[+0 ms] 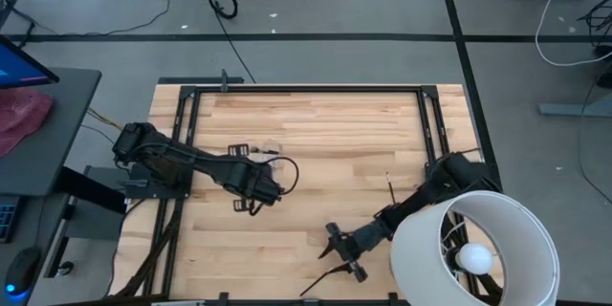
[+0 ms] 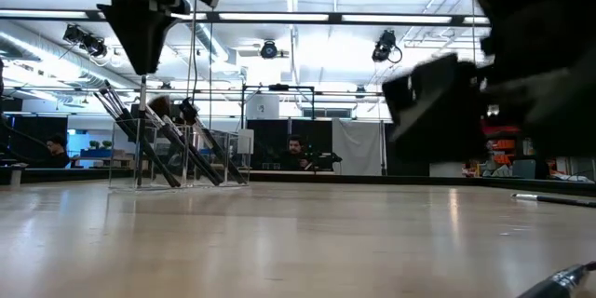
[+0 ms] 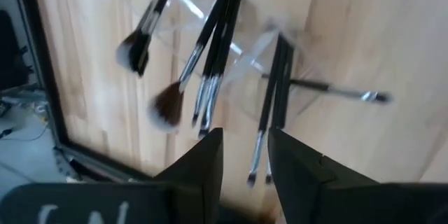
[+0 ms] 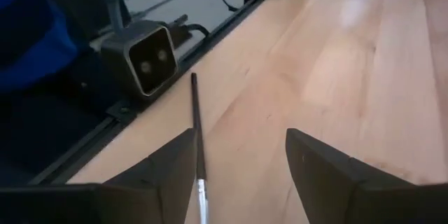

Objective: Put items in baskets/containers
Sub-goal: Put the eyeshadow brush into the middle section of the transparent organizer

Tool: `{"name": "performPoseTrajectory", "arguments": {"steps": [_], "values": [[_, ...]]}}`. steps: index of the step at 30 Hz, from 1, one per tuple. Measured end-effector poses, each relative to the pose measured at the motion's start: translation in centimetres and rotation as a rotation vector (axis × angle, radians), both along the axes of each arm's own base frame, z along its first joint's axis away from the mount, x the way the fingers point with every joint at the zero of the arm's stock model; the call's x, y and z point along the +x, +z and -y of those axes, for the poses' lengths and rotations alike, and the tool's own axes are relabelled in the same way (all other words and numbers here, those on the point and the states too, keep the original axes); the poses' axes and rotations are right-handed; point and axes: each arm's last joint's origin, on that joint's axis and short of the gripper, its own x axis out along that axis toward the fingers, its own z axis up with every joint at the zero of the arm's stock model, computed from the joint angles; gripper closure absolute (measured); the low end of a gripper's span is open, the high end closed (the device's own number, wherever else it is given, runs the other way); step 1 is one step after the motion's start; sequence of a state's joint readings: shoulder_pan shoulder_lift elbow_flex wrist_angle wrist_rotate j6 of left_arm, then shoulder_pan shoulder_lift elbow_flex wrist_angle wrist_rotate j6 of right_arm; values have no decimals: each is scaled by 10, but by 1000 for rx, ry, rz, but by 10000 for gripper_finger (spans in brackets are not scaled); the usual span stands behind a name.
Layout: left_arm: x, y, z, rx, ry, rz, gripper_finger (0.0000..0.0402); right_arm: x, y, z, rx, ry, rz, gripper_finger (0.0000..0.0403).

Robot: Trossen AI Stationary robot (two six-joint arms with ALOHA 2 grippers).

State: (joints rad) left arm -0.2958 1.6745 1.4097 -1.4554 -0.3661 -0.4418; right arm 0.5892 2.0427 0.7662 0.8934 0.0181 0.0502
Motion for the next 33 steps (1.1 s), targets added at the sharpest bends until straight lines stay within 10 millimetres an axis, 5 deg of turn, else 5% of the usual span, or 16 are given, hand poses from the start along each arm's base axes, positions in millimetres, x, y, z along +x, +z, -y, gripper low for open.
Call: {"name": "performPoseTrajectory", "arguments": {"steps": [5,13,17,24,33], "values": [[8,-1,8,-35,-35,92,285,-3,-31,-4,16,-1,-32,179],[8,-1,12,5,-77,106,285,-3,-43,-4,7,0,-19,194],[8,-1,11,8,-75,109,285,-2,-44,-1,-10,0,-18,241],[9,-1,11,14,-74,115,285,6,-48,15,-34,-11,-67,387],[14,-3,30,-30,-79,248,286,24,-36,48,-21,6,-59,395]]}}
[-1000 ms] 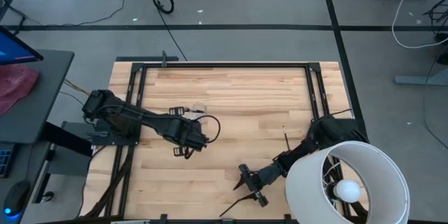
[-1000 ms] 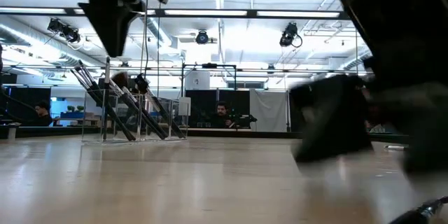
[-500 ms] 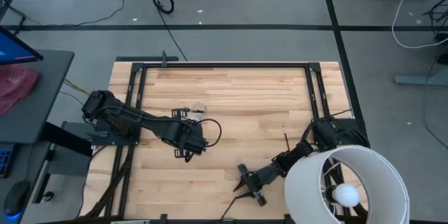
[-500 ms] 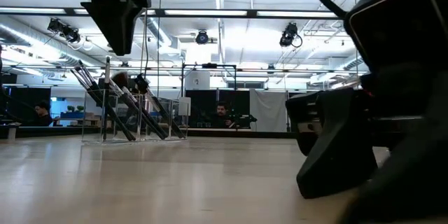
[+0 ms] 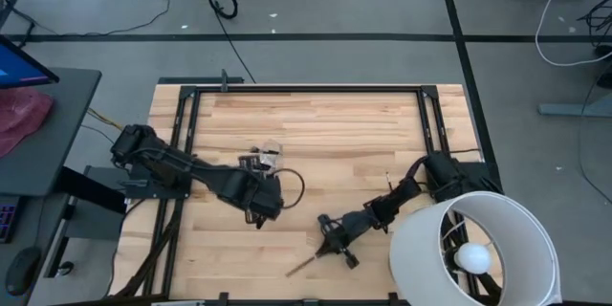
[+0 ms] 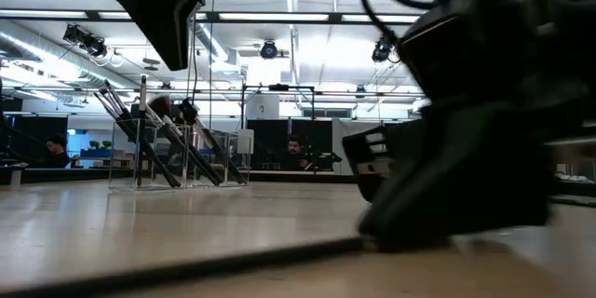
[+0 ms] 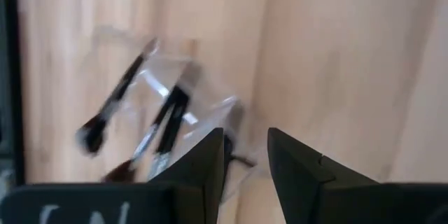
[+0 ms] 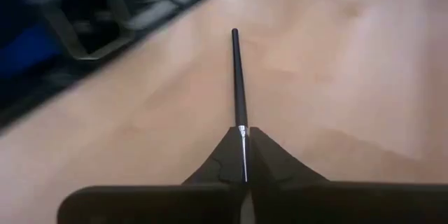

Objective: Put items in baskets/containers
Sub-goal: Put the eyeshadow brush into the middle section of the transparent organizer

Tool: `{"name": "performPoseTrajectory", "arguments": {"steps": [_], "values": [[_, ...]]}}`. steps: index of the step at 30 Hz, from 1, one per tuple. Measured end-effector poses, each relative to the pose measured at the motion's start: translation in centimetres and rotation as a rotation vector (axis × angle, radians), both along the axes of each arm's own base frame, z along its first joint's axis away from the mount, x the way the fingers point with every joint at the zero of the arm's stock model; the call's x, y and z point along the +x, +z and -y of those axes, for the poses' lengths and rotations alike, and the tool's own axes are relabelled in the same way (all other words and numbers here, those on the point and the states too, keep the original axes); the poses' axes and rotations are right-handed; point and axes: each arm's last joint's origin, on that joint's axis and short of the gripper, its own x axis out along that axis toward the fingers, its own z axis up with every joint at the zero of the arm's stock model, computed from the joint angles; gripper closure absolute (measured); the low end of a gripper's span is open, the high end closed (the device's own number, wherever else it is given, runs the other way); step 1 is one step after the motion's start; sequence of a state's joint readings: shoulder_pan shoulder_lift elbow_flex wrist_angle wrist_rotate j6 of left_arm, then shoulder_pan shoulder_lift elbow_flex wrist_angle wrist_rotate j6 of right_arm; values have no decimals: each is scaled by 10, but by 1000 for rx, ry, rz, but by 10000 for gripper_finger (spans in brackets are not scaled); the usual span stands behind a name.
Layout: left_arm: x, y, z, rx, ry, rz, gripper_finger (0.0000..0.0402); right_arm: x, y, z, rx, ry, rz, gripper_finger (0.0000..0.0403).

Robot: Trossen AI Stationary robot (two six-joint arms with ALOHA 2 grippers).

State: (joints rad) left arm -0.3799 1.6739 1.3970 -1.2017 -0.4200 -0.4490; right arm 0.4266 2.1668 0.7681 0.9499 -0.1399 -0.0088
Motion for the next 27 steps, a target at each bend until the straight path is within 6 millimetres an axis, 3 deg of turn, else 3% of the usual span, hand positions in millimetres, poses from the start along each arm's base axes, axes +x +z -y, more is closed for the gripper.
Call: {"name": "performPoseTrajectory", "arguments": {"steps": [5,10,15,20,27], "values": [[1,-27,27,7,-45,183,295,8,4,18,-19,-82,6,394],[6,-64,45,-166,-20,444,300,13,4,32,-61,-136,29,395],[4,-94,41,-316,50,638,301,17,6,42,-72,-179,54,396],[0,-120,33,-412,18,701,298,20,8,50,-92,-224,84,396],[6,-129,35,-408,-73,715,256,22,7,56,-93,-223,82,396]]}}
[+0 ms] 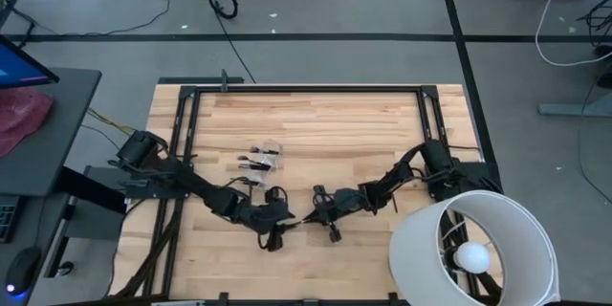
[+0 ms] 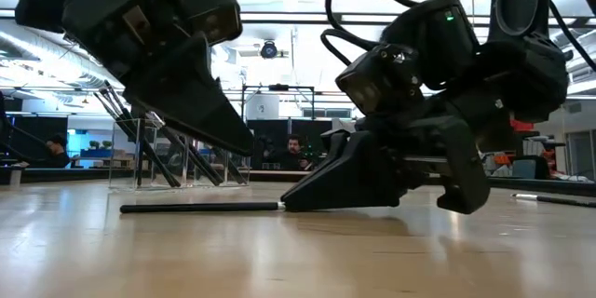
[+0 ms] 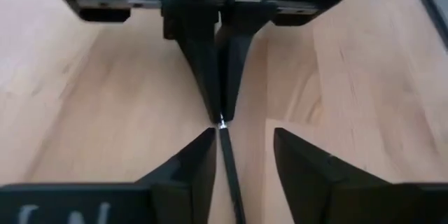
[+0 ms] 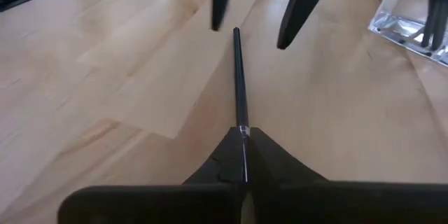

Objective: Put items in baskets/containers
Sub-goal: Put the eyeshadow brush into the middle section of the transparent organizer

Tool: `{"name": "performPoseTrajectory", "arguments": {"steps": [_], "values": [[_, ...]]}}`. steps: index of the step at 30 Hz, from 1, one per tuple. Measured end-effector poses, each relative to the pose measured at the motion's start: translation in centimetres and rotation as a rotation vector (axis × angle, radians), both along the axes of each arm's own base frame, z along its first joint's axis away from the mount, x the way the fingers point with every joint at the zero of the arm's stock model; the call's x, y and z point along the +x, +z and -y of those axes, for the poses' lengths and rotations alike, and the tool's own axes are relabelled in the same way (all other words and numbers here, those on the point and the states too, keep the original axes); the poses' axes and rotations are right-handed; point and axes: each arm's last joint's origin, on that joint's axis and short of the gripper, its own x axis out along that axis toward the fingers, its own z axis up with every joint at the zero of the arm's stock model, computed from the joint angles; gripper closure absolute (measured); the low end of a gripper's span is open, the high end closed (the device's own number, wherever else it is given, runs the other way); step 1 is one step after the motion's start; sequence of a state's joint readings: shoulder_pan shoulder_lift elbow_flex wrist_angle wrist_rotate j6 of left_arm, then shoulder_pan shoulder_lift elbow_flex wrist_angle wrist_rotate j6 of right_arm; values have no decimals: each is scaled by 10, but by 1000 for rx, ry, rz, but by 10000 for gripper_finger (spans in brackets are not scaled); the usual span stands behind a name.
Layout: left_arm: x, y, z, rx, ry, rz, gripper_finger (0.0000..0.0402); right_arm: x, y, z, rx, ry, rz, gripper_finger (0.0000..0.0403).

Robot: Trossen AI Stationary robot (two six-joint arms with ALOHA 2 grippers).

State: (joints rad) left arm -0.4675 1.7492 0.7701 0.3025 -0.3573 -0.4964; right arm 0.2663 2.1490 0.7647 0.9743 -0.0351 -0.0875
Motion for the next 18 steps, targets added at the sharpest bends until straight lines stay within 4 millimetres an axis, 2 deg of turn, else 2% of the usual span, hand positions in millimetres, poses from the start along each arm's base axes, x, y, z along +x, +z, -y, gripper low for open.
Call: {"name": "performPoseTrajectory", "arguments": {"steps": [8,14,18], "values": [[2,-11,-2,37,-14,-38,198,9,8,-1,9,7,46,396],[4,-20,-6,33,12,-62,196,16,13,-3,8,18,59,396],[4,-20,-6,28,5,-68,216,16,13,-3,6,19,59,396]]}}
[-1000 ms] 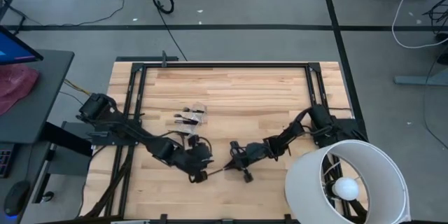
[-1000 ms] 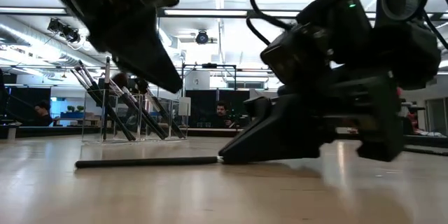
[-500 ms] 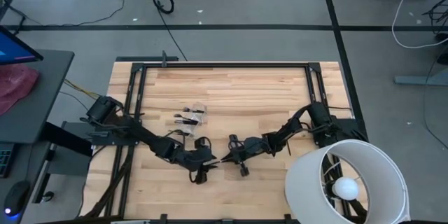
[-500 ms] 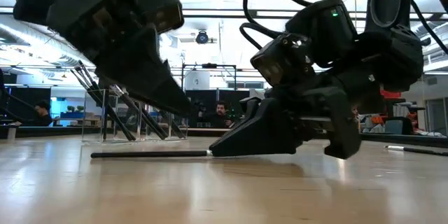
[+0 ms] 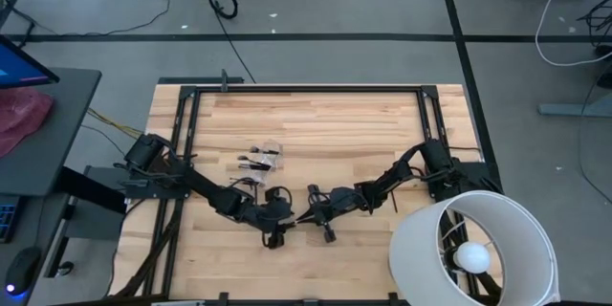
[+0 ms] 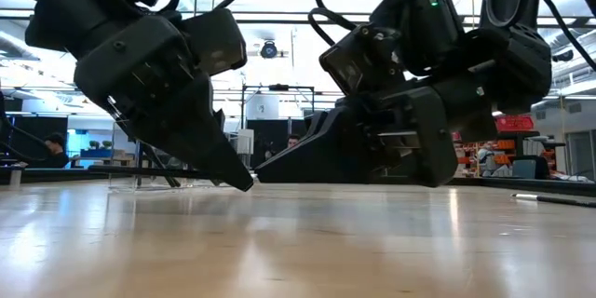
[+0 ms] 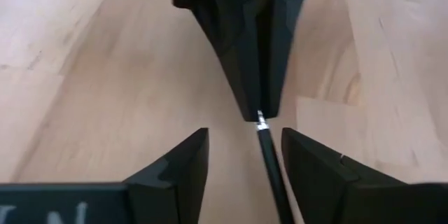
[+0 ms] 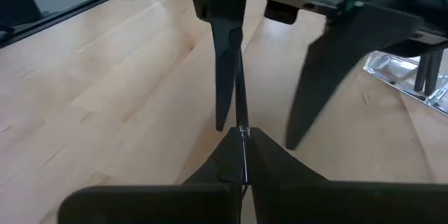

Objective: Put items in baskets/containers
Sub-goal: Put the eyeshadow brush into the middle section of the transparent organizer

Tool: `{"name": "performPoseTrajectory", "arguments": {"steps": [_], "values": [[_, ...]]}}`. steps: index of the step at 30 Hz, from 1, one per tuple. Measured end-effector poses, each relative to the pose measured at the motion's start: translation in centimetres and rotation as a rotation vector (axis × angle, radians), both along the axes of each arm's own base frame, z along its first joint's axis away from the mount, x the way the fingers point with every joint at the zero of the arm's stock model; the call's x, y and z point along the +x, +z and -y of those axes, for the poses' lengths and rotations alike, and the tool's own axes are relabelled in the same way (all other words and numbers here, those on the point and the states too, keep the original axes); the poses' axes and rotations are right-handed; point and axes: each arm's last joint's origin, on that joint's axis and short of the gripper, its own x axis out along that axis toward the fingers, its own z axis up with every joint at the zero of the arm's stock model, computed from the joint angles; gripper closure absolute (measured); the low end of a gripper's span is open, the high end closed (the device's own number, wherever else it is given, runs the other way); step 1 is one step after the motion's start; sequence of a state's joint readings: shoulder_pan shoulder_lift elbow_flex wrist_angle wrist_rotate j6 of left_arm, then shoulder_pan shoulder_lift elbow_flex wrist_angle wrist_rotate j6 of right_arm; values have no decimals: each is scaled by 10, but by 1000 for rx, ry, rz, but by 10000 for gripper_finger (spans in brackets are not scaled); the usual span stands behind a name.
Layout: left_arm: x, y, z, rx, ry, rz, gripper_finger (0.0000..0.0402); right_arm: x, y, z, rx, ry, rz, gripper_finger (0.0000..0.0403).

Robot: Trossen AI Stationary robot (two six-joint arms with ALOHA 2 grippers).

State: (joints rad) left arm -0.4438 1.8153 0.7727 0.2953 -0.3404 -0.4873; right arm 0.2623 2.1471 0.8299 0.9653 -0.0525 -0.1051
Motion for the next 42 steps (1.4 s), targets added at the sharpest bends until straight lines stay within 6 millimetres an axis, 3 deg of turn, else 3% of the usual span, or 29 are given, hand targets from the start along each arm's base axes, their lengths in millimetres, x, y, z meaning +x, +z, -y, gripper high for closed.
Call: {"name": "performPoseTrajectory", "arguments": {"steps": [15,26,32,37,42], "values": [[1,-1,-3,-36,-21,-26,383,0,0,0,-16,-5,2,395],[4,-1,-9,-74,-43,-37,375,0,0,1,-13,-43,-1,376],[-5,15,-4,-89,20,-31,385,1,2,2,-13,-109,16,313],[-27,32,-5,-64,145,-109,384,1,2,2,1,-179,16,252],[-51,67,2,-22,168,-31,384,0,0,2,22,-207,-11,201]]}}
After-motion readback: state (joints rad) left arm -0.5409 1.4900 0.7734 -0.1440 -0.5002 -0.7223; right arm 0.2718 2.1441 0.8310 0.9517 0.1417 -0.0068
